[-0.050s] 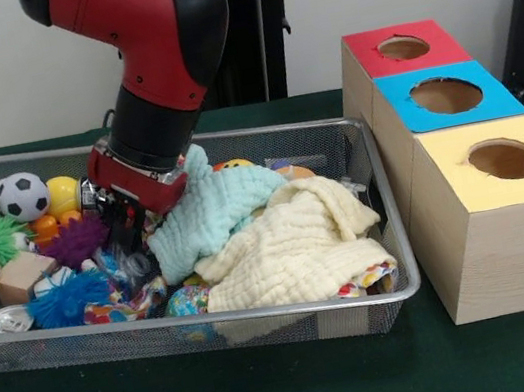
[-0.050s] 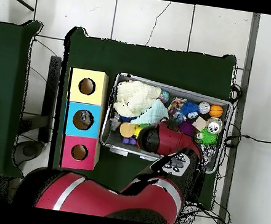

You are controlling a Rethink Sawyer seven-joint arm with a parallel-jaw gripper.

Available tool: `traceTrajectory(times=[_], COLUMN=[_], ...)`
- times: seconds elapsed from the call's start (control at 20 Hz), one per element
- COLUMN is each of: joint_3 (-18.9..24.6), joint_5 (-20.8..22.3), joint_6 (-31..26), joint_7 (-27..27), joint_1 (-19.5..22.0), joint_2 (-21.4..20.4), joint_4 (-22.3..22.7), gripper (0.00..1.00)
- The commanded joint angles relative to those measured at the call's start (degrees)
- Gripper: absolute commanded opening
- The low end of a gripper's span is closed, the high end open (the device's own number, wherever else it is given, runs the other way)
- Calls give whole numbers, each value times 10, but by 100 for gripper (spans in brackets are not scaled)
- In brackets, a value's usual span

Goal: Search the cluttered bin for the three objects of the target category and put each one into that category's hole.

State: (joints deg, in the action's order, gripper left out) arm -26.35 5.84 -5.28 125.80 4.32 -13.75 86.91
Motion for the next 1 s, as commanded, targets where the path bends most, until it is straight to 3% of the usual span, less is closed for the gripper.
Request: traceTrajectory(times=[0.05,0.3,0.65,1.0], joint_3=[20,6,14,-21], joint_5=[-20,-20,-20,-10], joint_6=[10,30,-15,-53], joint_7=[63,69,66,51], joint_1=[7,-3,-17,-51], joint_2=[14,18,-22,-54], joint_4=[-49,-54,-26,-25], gripper=[0,0,0,0])
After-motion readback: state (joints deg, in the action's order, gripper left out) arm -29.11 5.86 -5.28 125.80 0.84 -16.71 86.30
